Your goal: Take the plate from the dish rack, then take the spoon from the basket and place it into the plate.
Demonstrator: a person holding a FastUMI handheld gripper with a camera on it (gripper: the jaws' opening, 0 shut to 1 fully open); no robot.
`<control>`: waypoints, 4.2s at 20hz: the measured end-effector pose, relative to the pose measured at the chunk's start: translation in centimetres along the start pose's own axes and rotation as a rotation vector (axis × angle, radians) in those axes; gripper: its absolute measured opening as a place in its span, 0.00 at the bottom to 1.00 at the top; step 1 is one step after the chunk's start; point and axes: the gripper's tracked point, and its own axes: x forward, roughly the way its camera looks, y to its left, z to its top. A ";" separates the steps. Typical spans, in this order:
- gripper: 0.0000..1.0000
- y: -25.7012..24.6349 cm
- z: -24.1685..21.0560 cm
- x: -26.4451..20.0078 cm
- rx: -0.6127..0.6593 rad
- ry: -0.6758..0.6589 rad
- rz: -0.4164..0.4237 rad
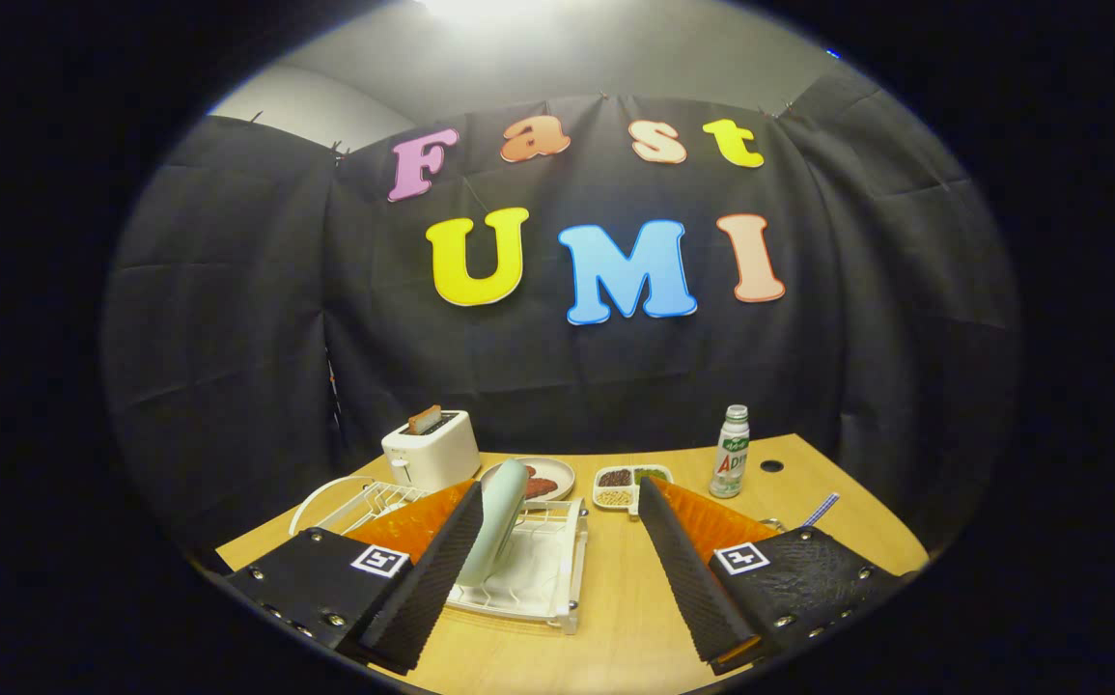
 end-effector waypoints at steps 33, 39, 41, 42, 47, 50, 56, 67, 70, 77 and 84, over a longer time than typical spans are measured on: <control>0.33 4.2 -6.3 15.1 -0.034 0.336 -0.261; 0.30 5.1 -2.5 14.6 -0.266 0.283 -0.316; 0.27 5.5 -1.4 13.8 -0.302 0.260 -0.316; 0.27 5.6 -1.4 13.1 -0.309 0.257 -0.317; 0.27 5.7 0.5 9.2 -0.353 0.219 -0.320; 0.27 5.3 1.8 5.9 -0.379 0.183 -0.317; 0.27 4.1 0.2 -0.8 -0.327 0.189 -0.280; 0.27 0.2 -8.4 -6.7 -0.196 0.335 -0.236; 0.27 -0.8 -10.6 -6.9 -0.141 0.367 -0.231; 0.27 -2.1 -15.7 -7.2 0.062 0.451 -0.231; 0.27 -2.5 -17.5 -6.0 0.268 0.451 -0.214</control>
